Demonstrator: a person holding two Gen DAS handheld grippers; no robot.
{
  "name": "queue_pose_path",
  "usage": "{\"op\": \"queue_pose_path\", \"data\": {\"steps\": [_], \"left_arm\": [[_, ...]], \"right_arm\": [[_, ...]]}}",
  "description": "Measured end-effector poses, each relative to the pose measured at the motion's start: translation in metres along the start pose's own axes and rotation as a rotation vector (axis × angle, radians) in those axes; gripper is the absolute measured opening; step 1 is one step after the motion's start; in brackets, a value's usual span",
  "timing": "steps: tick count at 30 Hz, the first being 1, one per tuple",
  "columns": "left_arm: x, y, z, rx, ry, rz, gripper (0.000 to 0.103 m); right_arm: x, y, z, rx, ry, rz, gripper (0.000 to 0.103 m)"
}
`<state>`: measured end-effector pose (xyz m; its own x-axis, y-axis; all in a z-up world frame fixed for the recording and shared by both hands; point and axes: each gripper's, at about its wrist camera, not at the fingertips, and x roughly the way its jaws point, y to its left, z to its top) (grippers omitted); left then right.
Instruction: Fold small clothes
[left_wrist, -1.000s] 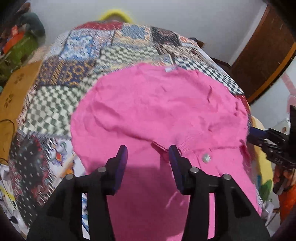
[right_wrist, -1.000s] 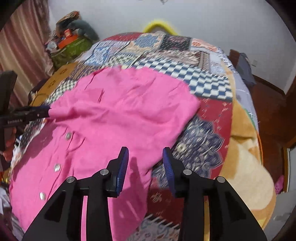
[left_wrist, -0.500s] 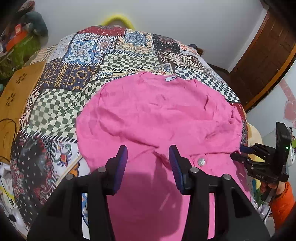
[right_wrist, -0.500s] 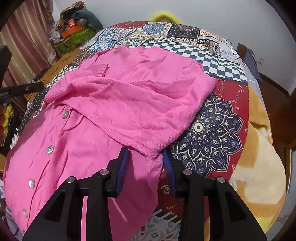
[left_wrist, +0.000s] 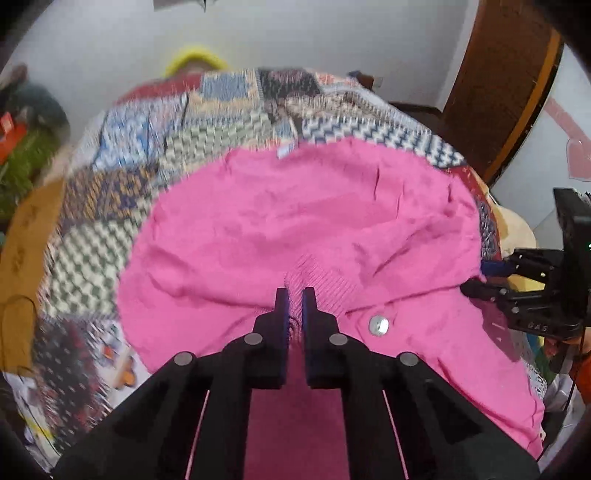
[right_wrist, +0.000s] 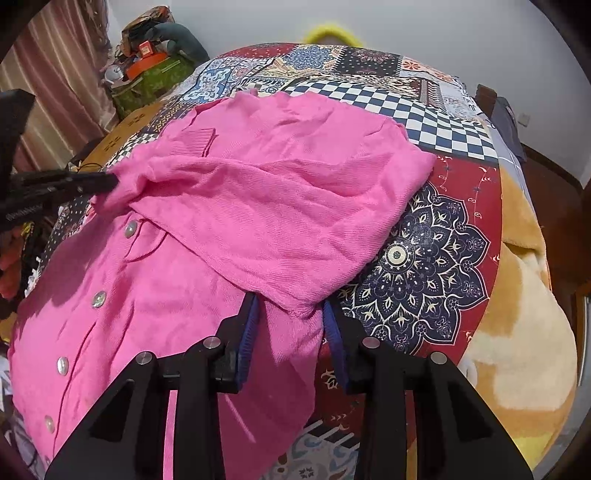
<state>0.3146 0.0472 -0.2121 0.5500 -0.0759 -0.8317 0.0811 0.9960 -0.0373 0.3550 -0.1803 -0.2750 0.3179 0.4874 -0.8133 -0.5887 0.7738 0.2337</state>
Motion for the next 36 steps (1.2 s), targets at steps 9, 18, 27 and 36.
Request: {"op": "queue_pose_path", "data": {"steps": [9,18,27,36], "left_arm": [[0.019,0.023,0.052,0.011,-0.002,0.105,0.006],[0.021,0.050,0.029,-0.078,0.056,0.092,0.037],[0.025,0.041,-0.002,-0.157,0.126,-0.042,0.037],[0.011,0.029,-0.005,-0.146,0.067,-0.012,0.001]], "right_arm": [[-0.001,-0.001,0.000,0.010,0.007,-0.001,0.029],[-0.007,-0.003,-0.001,0.002,0.013,-0.023,0.029],[-0.019,0.001,0.004,0.001,-0.020,-0.030,0.029],[-0.030,0.008,0.013,-0.026,-0.060,-0.056,0.029]]}}
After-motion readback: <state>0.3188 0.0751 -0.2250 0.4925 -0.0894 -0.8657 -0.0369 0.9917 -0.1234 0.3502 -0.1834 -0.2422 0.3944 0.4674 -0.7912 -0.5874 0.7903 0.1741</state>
